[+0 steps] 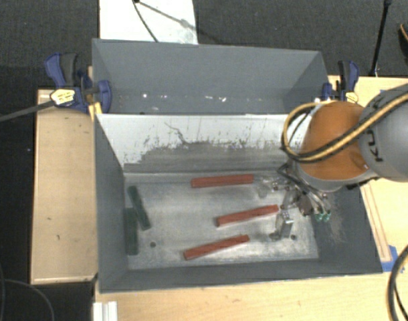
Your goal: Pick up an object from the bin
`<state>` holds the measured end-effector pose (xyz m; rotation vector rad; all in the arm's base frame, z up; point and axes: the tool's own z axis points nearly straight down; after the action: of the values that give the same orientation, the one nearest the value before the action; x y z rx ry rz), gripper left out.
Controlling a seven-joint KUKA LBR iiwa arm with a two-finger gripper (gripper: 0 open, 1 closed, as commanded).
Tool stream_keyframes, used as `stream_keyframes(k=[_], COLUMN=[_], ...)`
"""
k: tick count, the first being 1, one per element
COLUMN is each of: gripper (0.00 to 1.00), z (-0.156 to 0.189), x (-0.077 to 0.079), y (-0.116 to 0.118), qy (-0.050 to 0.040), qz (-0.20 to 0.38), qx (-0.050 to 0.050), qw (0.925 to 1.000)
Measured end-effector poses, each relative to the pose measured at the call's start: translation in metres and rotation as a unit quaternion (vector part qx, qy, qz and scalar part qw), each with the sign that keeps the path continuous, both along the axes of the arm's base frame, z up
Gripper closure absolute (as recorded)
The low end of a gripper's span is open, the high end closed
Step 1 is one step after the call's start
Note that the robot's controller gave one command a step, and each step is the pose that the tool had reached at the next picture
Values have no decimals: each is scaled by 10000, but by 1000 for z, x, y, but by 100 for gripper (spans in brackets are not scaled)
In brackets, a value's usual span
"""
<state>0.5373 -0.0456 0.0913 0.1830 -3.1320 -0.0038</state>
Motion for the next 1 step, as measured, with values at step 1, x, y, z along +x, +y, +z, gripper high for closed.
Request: stream_keyframes(k=[1], gripper=[0], z=[-22], x=[49], y=[25], qy=[-50], qz=[24], qx=[-1], qw=[10000])
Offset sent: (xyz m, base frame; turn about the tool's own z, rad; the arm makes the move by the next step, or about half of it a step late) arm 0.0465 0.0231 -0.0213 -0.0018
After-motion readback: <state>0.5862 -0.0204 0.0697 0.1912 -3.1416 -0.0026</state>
